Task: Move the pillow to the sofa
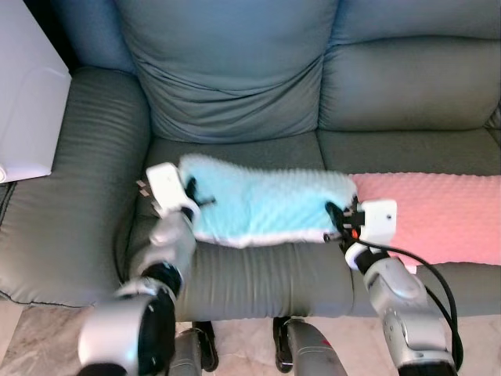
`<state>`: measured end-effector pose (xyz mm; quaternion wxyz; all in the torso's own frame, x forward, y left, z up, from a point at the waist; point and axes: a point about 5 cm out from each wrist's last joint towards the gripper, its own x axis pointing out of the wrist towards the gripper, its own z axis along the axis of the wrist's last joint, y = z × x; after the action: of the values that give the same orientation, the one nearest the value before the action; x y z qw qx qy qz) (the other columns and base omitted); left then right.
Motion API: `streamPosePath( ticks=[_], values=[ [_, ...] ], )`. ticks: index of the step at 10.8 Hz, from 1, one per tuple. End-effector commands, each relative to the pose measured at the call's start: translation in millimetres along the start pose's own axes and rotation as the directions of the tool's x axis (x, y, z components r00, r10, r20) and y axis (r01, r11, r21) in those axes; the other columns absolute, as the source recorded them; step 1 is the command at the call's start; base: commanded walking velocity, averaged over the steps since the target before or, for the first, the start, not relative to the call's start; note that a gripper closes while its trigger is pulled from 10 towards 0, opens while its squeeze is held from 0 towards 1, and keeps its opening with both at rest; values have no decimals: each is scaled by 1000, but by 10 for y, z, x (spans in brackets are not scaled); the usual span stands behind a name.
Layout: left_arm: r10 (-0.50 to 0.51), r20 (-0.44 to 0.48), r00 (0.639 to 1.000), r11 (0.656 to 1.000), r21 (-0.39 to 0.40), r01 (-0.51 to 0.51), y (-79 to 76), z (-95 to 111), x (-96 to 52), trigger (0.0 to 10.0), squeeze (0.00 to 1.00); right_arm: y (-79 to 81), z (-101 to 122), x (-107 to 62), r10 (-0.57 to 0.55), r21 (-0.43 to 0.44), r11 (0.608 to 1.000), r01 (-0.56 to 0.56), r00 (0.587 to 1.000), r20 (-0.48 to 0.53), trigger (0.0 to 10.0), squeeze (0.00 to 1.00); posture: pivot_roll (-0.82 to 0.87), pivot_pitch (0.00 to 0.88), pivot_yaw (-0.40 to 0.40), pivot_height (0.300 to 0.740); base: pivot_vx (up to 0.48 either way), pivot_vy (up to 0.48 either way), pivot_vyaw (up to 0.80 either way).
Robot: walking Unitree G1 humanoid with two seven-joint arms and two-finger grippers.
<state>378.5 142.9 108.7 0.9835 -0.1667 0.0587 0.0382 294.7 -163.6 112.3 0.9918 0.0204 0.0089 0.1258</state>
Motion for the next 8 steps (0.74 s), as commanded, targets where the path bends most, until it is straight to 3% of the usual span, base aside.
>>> streamPosePath(
  ticks=[1,3,5,8],
  values=[
    [49,-1,999,999,-19,-49,101,4,-4,10000,0,30,-24,-9,20,-15,1000,-20,1000,2,10000,0,-301,383,16,740,0,0,0],
    [70,5,998,997,-30,-70,149,35,3,10000,0,43,-21,19,27,-26,999,-26,1000,10,10000,0,-302,391,15,740,0,0,0],
    [91,-7,996,995,-35,-91,181,-11,-16,10000,0,62,-54,16,31,-17,999,-31,999,10,10000,1000,-301,398,14,740,0,0,0],
    [102,-23,995,994,-38,-103,192,-81,-44,10000,0,85,-70,18,35,-25,999,-34,999,10,10000,1000,-299,403,12,740,0,0,0]
  ],
)
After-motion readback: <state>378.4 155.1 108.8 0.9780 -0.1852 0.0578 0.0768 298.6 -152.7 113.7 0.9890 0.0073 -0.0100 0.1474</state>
